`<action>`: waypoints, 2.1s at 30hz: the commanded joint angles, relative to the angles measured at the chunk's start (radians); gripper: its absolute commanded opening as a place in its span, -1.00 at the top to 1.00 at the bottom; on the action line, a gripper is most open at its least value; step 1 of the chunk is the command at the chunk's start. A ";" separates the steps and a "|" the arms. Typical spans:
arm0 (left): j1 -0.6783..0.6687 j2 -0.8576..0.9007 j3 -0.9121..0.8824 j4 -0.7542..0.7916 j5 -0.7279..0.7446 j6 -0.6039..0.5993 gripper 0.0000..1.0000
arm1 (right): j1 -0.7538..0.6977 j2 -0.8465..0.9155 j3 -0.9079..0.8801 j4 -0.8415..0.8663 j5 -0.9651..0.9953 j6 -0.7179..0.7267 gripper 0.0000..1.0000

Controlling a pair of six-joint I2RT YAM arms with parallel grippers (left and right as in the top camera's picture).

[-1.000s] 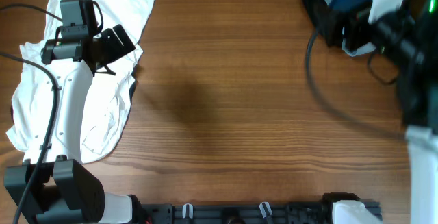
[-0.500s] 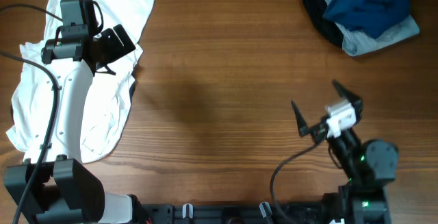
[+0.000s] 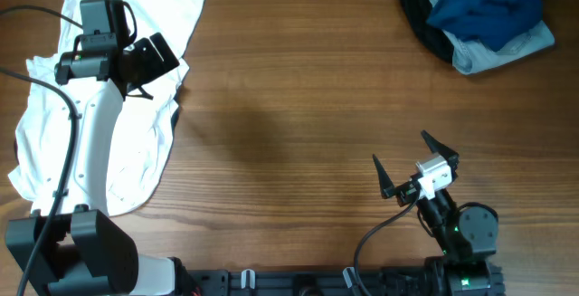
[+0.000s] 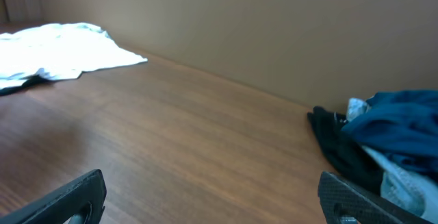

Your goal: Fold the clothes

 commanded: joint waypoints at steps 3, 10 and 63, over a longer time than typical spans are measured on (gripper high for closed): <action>0.003 0.006 -0.005 0.001 0.005 0.005 -1.00 | 0.005 -0.064 -0.001 0.003 0.019 0.018 -0.99; 0.003 0.006 -0.005 0.001 0.005 0.005 -1.00 | 0.005 -0.029 -0.001 0.003 0.019 0.019 -0.99; 0.026 -1.617 -1.386 0.744 -0.007 -0.006 -1.00 | 0.005 -0.029 -0.001 0.003 0.019 0.019 -0.99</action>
